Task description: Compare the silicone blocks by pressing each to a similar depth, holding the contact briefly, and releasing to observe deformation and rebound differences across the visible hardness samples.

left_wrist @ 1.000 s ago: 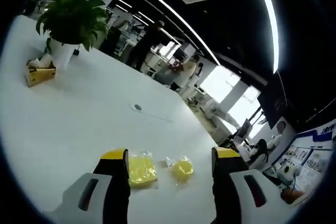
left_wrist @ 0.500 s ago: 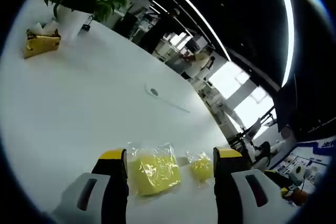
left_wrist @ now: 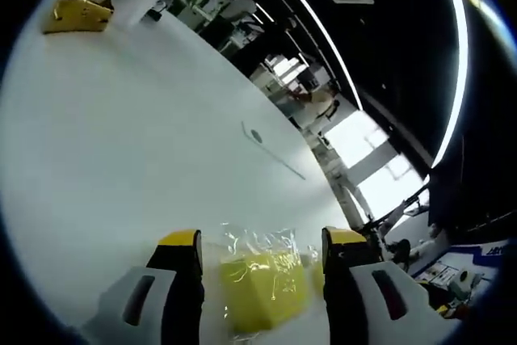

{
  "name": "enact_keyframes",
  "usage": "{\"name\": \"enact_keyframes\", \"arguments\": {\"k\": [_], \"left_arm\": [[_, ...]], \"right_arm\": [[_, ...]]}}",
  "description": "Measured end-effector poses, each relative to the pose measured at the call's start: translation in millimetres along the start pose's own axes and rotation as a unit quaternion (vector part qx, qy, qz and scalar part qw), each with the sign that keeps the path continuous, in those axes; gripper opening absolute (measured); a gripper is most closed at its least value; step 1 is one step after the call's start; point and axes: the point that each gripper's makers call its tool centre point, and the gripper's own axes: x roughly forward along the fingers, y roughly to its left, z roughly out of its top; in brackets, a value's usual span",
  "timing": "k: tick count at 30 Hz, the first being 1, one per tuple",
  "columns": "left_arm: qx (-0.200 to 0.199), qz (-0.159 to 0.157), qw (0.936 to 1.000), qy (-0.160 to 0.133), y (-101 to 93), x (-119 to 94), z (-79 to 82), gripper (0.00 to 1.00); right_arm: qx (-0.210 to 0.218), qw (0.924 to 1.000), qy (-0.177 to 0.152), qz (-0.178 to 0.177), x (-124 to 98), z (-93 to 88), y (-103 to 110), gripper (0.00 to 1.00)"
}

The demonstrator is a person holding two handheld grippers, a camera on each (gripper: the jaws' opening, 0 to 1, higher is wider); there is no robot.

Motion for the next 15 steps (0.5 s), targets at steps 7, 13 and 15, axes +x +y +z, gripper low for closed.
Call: {"name": "enact_keyframes", "arguments": {"k": [7,13,15], "left_arm": [[-0.072,-0.027,0.997,-0.009,10.1,13,-3.9,0.51],[-0.14,-0.033,0.9894,-0.02,20.6,15,-11.3,0.36],[-0.161,-0.029,0.9862,-0.022,24.0,15,-13.7,0.3]], "right_arm": [[-0.006,0.9998,0.017,0.008,9,-2.1,2,0.69],[-0.01,0.9997,0.022,0.01,12,-1.6,1,0.69],[-0.012,0.9996,0.024,0.01,12,-2.0,0,0.69]]}}
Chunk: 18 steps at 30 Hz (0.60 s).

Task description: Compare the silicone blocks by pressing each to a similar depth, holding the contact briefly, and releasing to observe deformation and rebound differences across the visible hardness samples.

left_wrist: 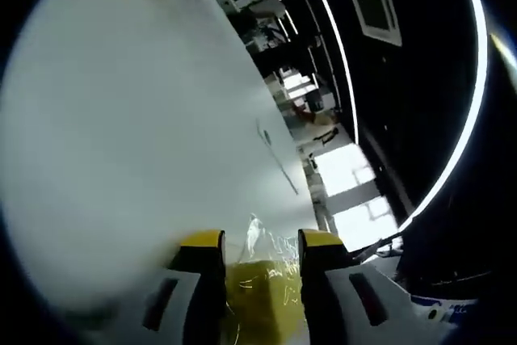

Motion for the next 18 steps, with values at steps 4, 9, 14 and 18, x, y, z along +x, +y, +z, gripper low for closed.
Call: {"name": "enact_keyframes", "arguments": {"k": [4,9,14,18], "left_arm": [[-0.01,0.007,0.9999,-0.003,5.4,0,-4.4,0.17],[-0.054,0.008,0.9983,-0.018,6.6,3,-4.8,0.12],[-0.062,-0.007,0.998,-0.016,0.0,5,-10.8,0.05],[-0.059,-0.005,0.998,-0.019,-1.1,5,-11.1,0.0]], "right_arm": [[0.0,1.0,0.004,0.001,1,-1.8,0,0.68],[-0.002,1.0,0.009,0.003,2,-5.0,1,0.68],[-0.002,1.0,0.009,0.004,3,-4.8,1,0.67],[-0.004,0.9999,0.009,0.007,4,-4.6,1,0.67]]}}
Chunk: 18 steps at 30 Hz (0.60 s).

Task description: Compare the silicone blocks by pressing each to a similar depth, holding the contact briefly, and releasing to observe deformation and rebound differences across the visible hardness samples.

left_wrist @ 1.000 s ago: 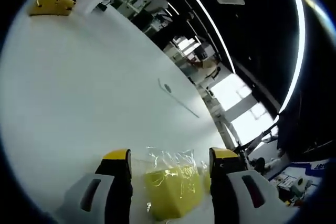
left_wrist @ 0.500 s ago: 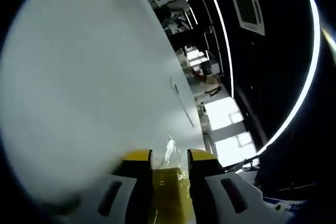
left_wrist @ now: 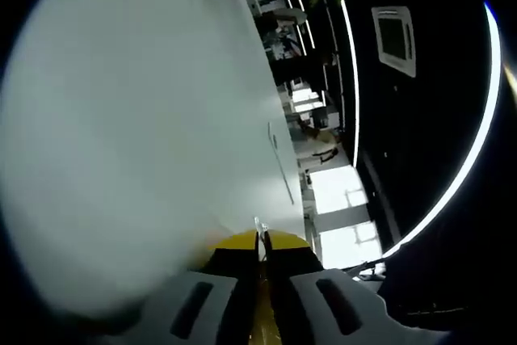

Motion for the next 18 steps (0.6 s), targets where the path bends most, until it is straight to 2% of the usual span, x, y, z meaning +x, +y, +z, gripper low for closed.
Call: {"name": "enact_keyframes", "arguments": {"k": [4,7,10,12,13,14,16,18], "left_arm": [[0.01,-0.002,0.9999,0.002,-7.9,-1,-2.6,0.0],[0.058,-0.005,0.9983,0.007,-14.7,0,-1.9,0.0],[0.064,-0.014,0.9977,0.017,-27.5,0,-1.3,0.0],[0.109,-0.001,0.9937,0.028,-27.3,0,-1.2,0.0],[0.144,-0.004,0.9888,0.038,-32.5,0,-3.1,0.0],[0.159,-0.005,0.9861,0.047,-36.6,0,-5.7,0.0],[0.221,0.001,0.9736,0.058,-42.0,0,-6.6,0.0],[0.293,0.011,0.9531,0.074,-49.3,-1,-10.1,0.0]], "right_arm": [[-0.002,1.0,-0.002,0.002,-1,0.2,1,0.66],[-0.001,1.0,-0.004,0.002,-3,0.2,1,0.67],[-0.001,1.0,-0.009,0.001,-6,0.4,2,0.66],[-0.002,0.9999,-0.011,0.001,-9,0.0,2,0.66],[-0.002,0.9999,-0.012,0.001,-9,-0.1,2,0.66],[-0.002,0.9999,-0.012,0.0,-10,-0.3,2,0.66],[-0.003,0.9998,-0.017,0.0,-13,1.1,3,0.66],[-0.003,0.9997,-0.025,0.0,-16,3.8,5,0.66]]}}
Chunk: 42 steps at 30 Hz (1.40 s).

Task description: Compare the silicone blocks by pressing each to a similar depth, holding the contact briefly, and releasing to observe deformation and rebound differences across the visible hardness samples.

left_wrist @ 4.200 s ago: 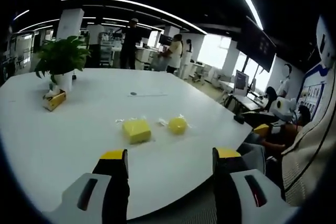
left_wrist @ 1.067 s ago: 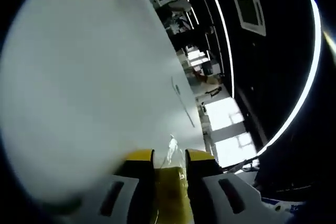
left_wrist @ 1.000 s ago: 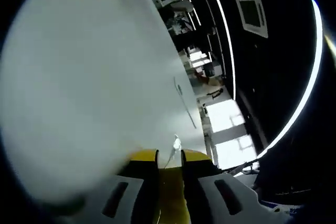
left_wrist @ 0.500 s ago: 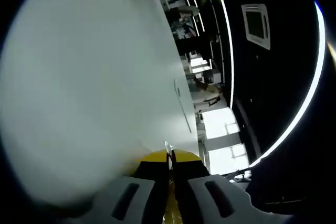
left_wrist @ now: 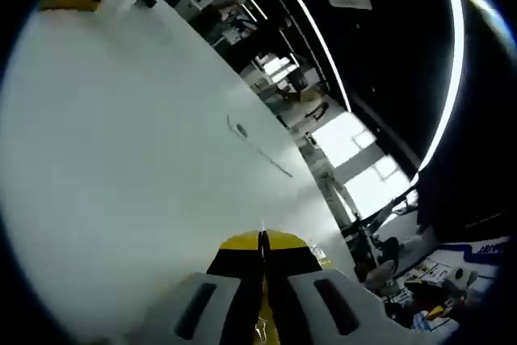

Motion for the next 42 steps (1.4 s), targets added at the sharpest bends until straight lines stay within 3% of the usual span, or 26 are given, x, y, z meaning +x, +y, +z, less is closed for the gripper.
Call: {"name": "enact_keyframes", "arguments": {"k": [3,5,7,9,12,13,17,21,32,34,38,42], "left_arm": [[0.088,0.011,0.9957,0.029,-12.9,-1,0.4,0.0],[0.163,0.023,0.9855,0.042,-21.9,-3,2.1,0.0],[0.204,0.023,0.9774,0.05,-38.0,-5,1.5,0.0],[0.206,0.016,0.977,0.052,-52.4,-7,0.4,0.0],[0.17,0.005,0.9838,0.057,-75.5,-12,1.2,0.0],[0.174,0.005,0.9831,0.056,-80.6,-13,1.3,0.0],[0.204,-0.004,0.9775,0.053,-108.3,-24,2.9,0.0],[0.256,-0.001,0.9651,0.053,-125.1,-33,3.2,0.0],[0.273,-0.014,0.9613,0.032,-168.1,-59,16.5,0.0],[0.27,-0.021,0.962,0.033,-175.8,-63,16.8,0.0],[0.287,-0.025,0.9573,0.023,-192.6,-72,23.0,0.0],[0.301,-0.037,0.9528,0.012,-212.6,-81,30.8,0.0]], "right_arm": [[-0.003,1.0,-0.008,0.001,-3,2.5,2,0.66],[-0.003,0.9999,-0.014,0.001,-6,3.9,2,0.66],[-0.005,0.9998,-0.019,0.002,-9,5.8,2,0.66],[-0.007,0.9996,-0.027,0.002,-12,8.4,3,0.66],[-0.008,0.9992,-0.038,0.002,-18,11.0,4,0.65],[-0.008,0.9991,-0.041,0.002,-19,11.5,4,0.65],[-0.006,0.9982,-0.059,0.004,-27,14.9,6,0.65],[-0.01,0.9972,-0.074,0.007,-34,19.0,8,0.65],[-0.027,0.9927,-0.117,0.017,-57,34.4,11,0.65],[-0.015,0.9909,-0.132,0.023,-60,37.6,11,0.65],[-0.013,0.9896,-0.14,0.03,-65,38.9,11,0.66],[-0.024,0.9876,-0.143,0.06,-72,46.7,14,0.68]]}}
